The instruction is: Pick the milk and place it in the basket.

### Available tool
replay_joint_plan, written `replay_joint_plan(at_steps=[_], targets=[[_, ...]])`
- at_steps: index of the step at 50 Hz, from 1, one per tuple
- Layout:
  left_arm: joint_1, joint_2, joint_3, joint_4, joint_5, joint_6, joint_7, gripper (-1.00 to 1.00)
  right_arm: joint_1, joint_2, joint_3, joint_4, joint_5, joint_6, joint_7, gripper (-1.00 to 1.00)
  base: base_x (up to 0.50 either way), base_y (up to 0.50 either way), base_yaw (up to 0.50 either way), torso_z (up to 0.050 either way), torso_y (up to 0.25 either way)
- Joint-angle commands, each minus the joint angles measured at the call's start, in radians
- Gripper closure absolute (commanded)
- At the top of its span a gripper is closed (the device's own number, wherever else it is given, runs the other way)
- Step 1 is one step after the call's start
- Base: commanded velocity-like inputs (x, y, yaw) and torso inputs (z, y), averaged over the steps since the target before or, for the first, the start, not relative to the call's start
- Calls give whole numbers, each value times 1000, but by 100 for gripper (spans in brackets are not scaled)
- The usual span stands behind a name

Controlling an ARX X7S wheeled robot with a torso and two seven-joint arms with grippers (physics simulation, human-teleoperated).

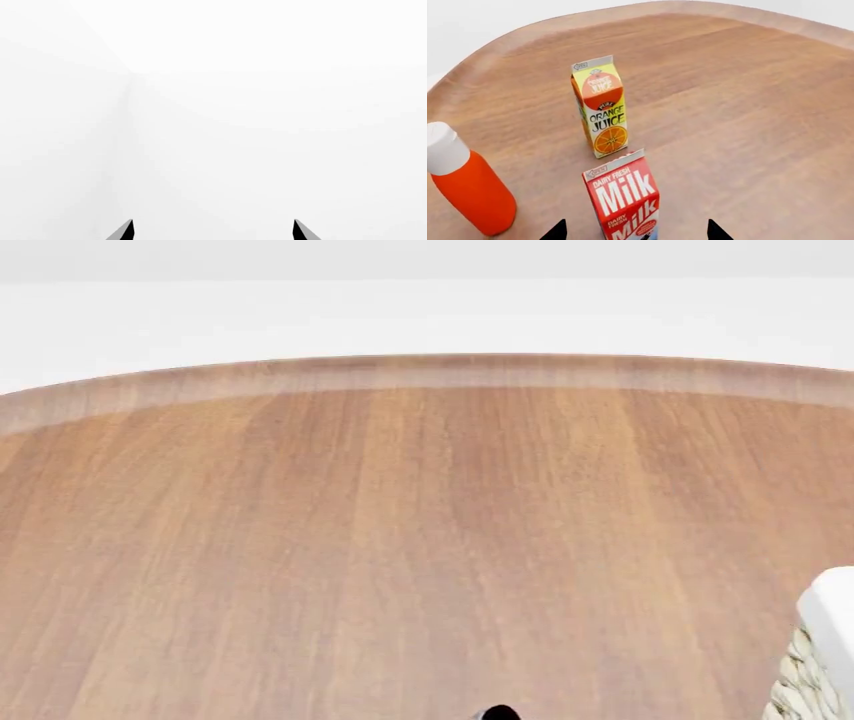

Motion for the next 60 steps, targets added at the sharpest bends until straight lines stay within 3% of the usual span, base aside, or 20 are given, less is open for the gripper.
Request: replay_joint_plan(at_steps=[1,60], targets=[[2,-2,1,-3,-1,4,-1,-100,37,-45,-41,54,-31,6,-22,-100,0,0,0,0,0],[11,-11,5,-10,-7,23,-10,-100,146,-218,-194,316,-151,-38,-111,-100,0,0,0,0,0]])
